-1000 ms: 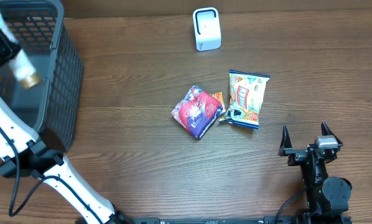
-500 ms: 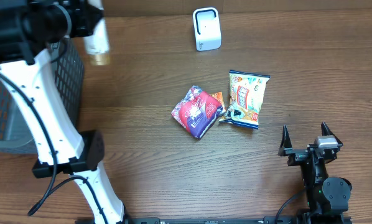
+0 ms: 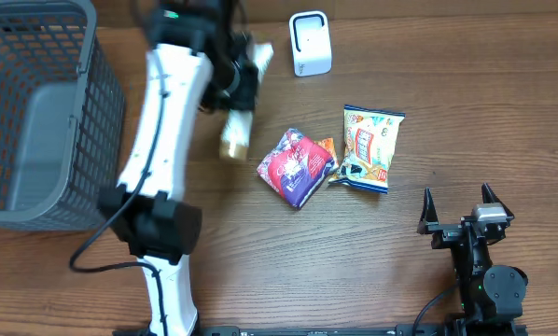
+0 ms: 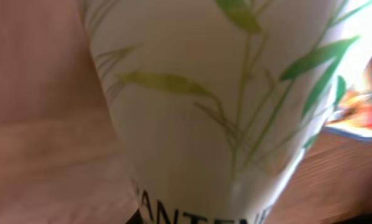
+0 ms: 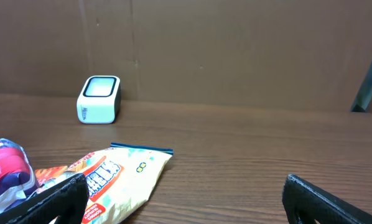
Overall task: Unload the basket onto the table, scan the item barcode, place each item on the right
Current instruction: 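Carry the Pantene tube forward, release it by the pouch, withdraw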
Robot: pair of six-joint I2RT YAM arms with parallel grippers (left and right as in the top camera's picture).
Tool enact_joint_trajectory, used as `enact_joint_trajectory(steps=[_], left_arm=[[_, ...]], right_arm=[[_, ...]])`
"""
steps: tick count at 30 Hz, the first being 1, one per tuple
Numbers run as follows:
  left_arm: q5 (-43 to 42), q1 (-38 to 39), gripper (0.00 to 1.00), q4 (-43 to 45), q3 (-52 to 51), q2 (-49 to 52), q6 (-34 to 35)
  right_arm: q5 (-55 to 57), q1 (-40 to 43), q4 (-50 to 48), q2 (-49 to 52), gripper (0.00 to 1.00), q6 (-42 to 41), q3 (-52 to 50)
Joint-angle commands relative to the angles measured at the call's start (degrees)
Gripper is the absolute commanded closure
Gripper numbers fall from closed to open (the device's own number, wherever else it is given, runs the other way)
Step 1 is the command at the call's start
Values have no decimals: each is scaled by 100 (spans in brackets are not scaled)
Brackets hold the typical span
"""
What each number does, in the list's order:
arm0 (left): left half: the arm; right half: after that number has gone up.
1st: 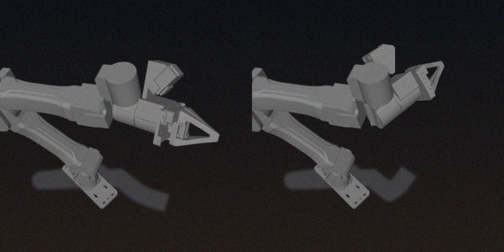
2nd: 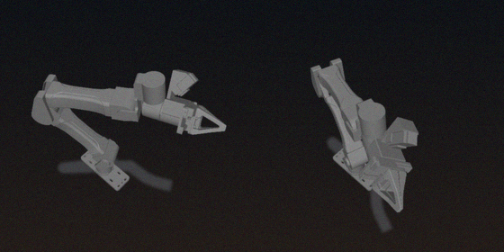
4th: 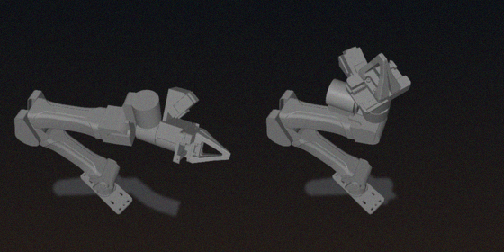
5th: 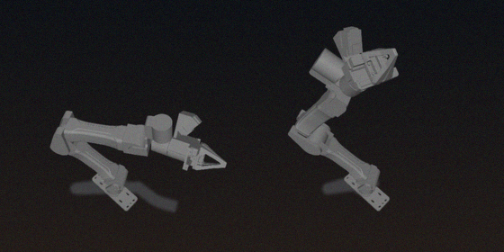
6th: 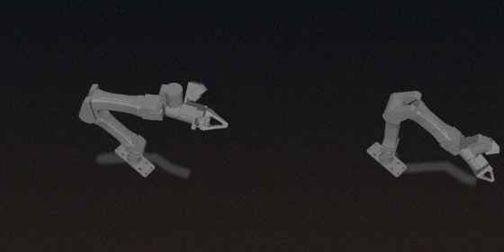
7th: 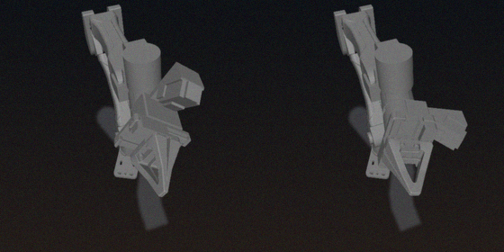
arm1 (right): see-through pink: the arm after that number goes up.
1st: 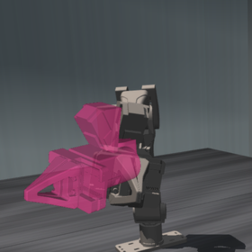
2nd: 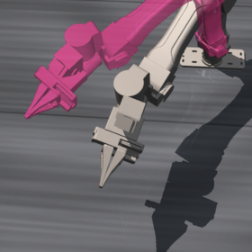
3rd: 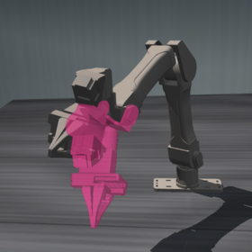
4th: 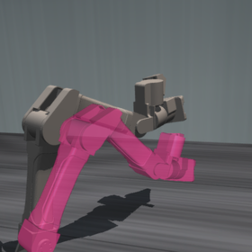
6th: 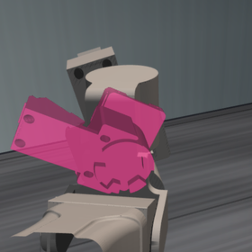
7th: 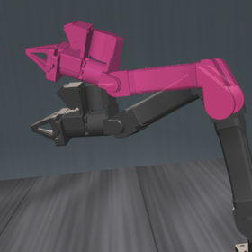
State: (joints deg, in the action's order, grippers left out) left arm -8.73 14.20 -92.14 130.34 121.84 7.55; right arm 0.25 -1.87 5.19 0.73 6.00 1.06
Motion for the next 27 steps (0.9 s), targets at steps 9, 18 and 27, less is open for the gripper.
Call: enact_joint_trajectory(steps=[9, 18, 27], left_arm=[[1344, 544, 96, 2474, -3086, -120, 1095], [1078, 551, 96, 3261, -3873, -120, 1110], [-645, 809, 93, 3397, -4002, -120, 1023]], right_arm=[[11, 28, -35, -50, 0, 4, -59], [11, 28, -35, -50, 0, 4, -59], [11, 28, -35, -52, 0, 4, -59]])
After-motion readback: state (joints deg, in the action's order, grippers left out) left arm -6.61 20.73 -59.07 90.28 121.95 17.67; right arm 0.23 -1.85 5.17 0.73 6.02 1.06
